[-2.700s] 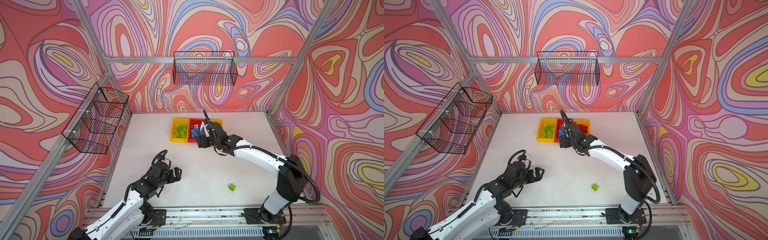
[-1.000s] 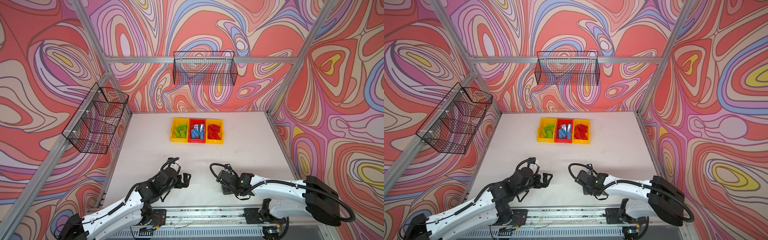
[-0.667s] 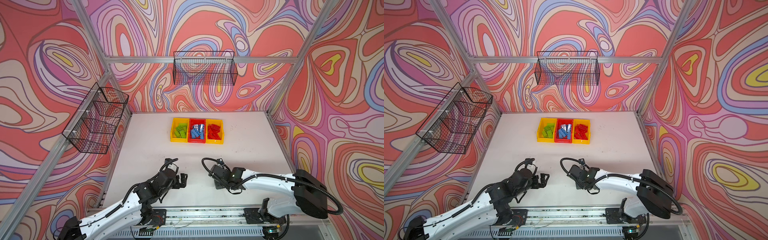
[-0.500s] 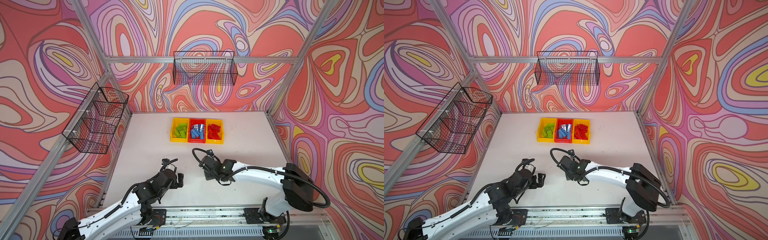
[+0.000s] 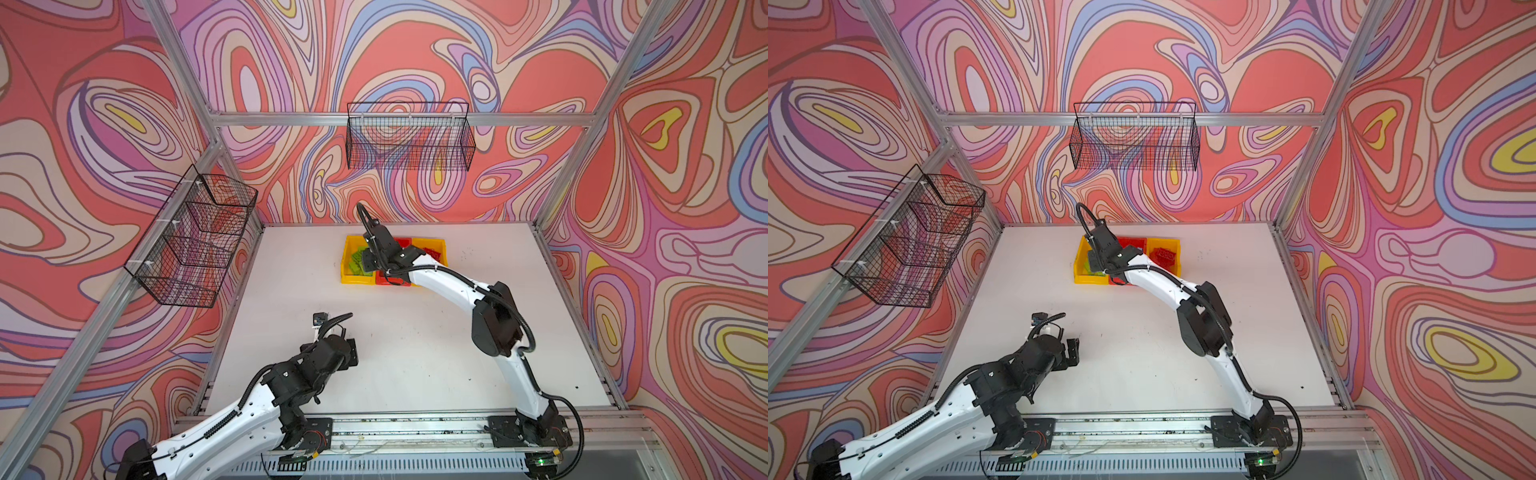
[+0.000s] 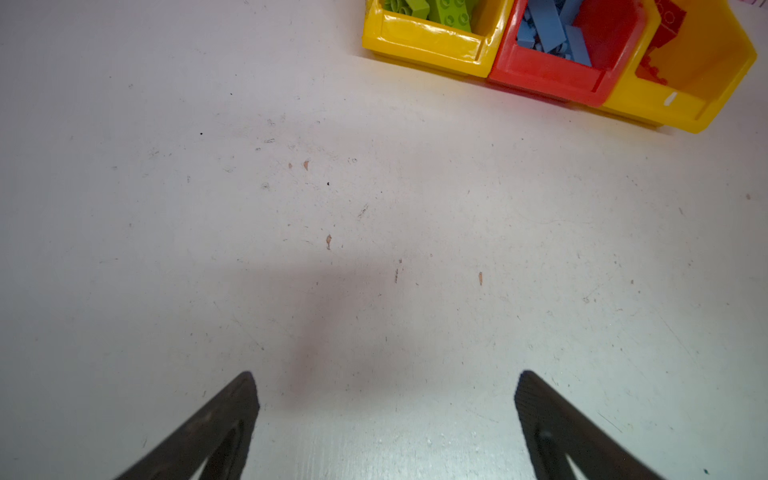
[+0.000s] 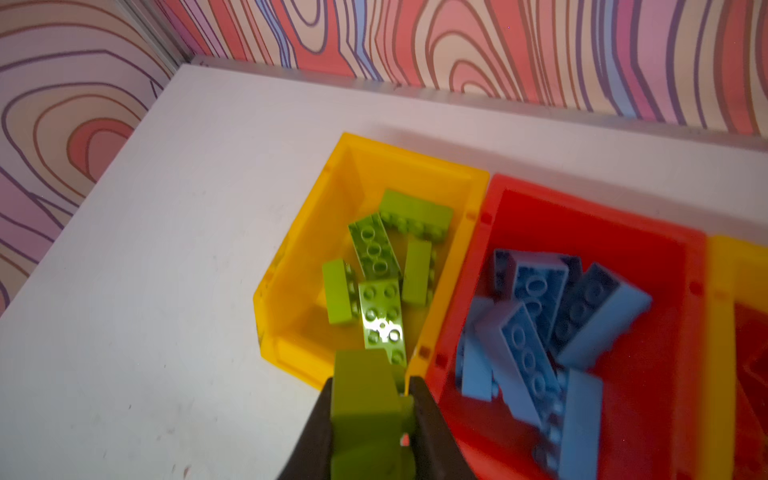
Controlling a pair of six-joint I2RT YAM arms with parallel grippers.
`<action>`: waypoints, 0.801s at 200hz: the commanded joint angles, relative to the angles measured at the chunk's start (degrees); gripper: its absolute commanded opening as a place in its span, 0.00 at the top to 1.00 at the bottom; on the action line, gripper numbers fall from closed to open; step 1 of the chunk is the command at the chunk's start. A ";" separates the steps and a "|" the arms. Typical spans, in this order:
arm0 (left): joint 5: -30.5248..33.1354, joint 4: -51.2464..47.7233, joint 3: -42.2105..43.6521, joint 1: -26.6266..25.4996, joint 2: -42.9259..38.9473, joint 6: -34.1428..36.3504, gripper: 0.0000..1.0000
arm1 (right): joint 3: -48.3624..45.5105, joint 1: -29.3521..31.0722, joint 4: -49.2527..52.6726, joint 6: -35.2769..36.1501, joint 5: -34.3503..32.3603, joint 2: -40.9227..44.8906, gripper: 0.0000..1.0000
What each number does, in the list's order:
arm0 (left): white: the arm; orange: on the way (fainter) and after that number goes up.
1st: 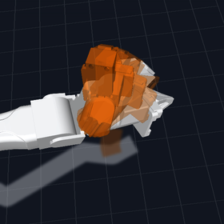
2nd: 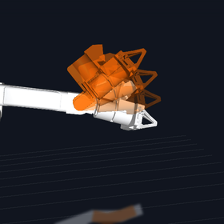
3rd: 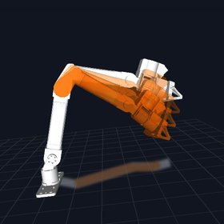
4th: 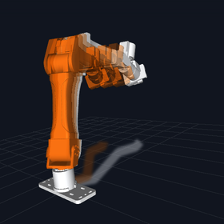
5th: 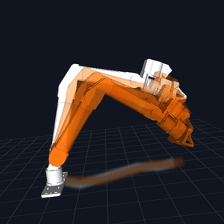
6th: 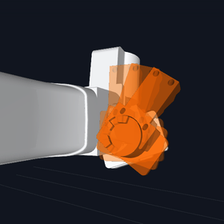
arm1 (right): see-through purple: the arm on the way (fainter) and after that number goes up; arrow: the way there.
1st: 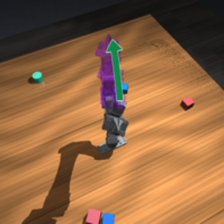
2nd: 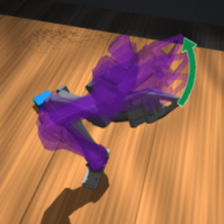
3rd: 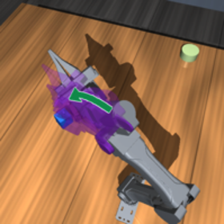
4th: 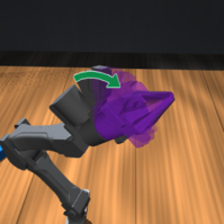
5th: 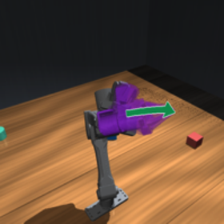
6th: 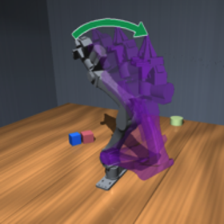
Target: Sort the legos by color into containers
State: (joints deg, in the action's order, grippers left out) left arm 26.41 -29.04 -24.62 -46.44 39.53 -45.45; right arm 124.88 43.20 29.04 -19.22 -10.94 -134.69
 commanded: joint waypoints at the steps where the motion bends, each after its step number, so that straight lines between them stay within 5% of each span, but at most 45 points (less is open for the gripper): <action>1: 0.11 -1.81 -1.35 3.64 1.12 0.87 0.00 | 6.98 -1.28 0.70 4.96 4.23 -6.70 0.78; 19: -2.11 -2.15 -1.39 7.22 2.21 1.22 0.00 | 9.66 -2.66 -2.87 5.42 7.07 -10.04 0.62; 46: -1.49 -2.47 -2.40 8.64 2.83 2.09 0.00 | 9.29 -3.62 -7.76 6.57 10.13 -9.70 0.23; 61: -0.80 -1.95 -3.10 8.82 2.86 3.42 0.00 | 5.44 -3.74 -11.39 7.48 11.43 -6.04 0.12; 115: 3.81 5.94 -2.16 8.91 1.35 10.05 0.00 | -20.16 -3.73 -19.08 8.18 12.46 15.08 0.02; 160: 12.23 17.03 -0.98 9.13 2.27 19.28 0.00 | -48.57 -4.55 -20.25 7.53 3.83 37.87 0.02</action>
State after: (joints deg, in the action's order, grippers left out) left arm 32.36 -21.02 -26.50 -37.76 41.34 -33.41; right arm 87.85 39.35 10.02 -11.88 -1.48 -105.71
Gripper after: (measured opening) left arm 0.996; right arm 0.981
